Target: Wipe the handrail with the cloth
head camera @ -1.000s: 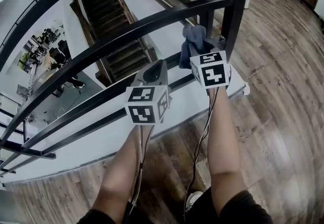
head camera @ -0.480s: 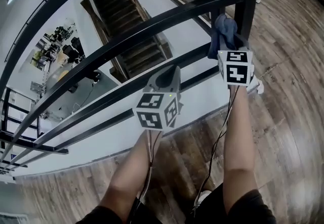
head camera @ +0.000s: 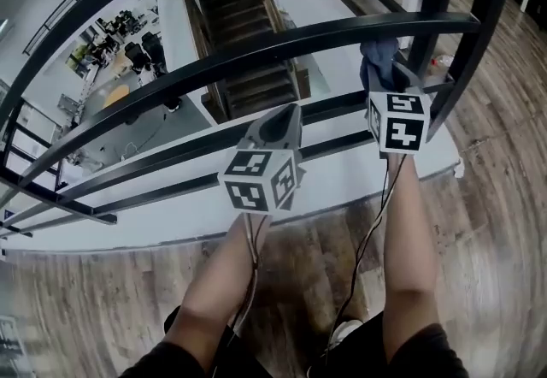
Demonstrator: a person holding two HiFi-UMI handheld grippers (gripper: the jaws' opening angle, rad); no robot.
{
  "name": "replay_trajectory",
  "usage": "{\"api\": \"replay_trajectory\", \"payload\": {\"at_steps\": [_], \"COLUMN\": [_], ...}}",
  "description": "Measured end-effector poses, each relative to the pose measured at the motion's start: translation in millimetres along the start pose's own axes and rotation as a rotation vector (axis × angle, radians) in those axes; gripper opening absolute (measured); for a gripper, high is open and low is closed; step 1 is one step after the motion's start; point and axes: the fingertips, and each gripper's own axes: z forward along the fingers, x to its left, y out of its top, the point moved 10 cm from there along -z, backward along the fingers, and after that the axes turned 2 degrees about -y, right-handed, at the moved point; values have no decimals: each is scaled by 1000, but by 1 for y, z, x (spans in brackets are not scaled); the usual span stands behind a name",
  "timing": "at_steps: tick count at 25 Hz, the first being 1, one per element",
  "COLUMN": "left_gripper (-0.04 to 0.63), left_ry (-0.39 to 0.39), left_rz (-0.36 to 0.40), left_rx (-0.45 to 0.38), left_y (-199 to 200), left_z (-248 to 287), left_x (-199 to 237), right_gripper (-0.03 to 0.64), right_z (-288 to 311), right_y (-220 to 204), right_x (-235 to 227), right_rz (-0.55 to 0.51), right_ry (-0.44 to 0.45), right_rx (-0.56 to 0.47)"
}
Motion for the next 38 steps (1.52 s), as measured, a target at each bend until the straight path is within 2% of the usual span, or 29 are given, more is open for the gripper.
{"api": "replay_trajectory", "payload": {"at_steps": [4,8,21,27,30,34,38], "left_gripper": [-2,-2,-2,-2,-2,-2,-2], "left_ry": [45,132,457,582,643,745,790], "left_rz": [16,37,24,52,92,79,31], "left_rx": [-29,-44,-76,-51,-9,1,3], "left_y": [11,25,47,12,-2,-18,-43], "left_z": [-53,-119,-350,-464,-511,-566,-597], "left_x": [37,82,267,352,380,409,440], "right_gripper": [104,104,104,104,104,104,104], "right_z": [-5,-18,-94,-137,-140,-137,-123], "right_y": [17,46,109,97,87,59,22], "right_x": [69,148,488,639,684,737,797], "right_rz": [15,65,-62,-199,-181,-107,-75], "right_ry": [122,270,693,869,911,983,993], "right_rx": [-12,-34,-63,-106,-86,26,171]}}
